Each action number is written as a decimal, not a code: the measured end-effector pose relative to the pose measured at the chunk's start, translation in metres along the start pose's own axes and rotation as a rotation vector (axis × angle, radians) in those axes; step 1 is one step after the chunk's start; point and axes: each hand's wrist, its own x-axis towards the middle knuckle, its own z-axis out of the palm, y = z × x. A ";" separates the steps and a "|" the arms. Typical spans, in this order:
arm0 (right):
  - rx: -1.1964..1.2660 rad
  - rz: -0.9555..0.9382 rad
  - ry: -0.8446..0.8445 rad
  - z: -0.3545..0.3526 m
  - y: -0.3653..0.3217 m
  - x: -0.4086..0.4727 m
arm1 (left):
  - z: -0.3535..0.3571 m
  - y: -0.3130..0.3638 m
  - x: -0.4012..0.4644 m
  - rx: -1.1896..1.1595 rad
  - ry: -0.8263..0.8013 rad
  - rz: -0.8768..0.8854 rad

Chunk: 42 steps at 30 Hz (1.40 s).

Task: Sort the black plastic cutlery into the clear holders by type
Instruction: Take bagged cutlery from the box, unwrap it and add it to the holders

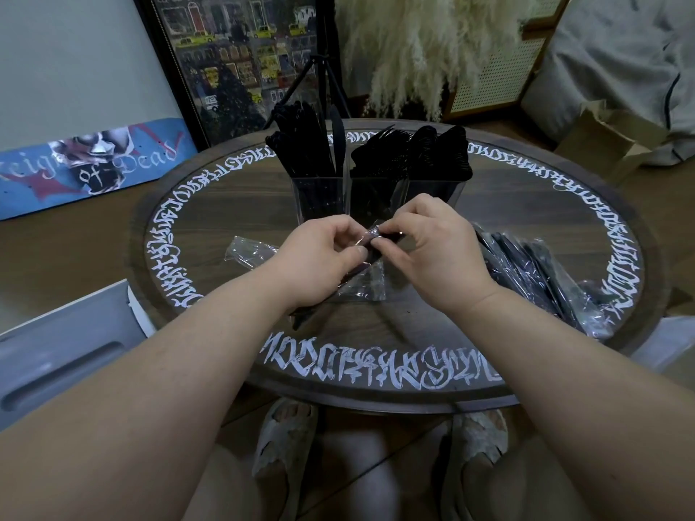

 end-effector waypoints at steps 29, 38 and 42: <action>0.321 0.323 -0.100 -0.006 -0.011 0.002 | 0.002 0.001 0.002 -0.051 0.055 -0.001; 0.049 0.140 -0.046 0.000 -0.013 0.001 | 0.008 0.004 -0.001 -0.069 0.116 0.019; 0.144 0.222 -0.087 -0.004 -0.016 0.003 | 0.005 0.002 0.003 -0.031 0.168 0.033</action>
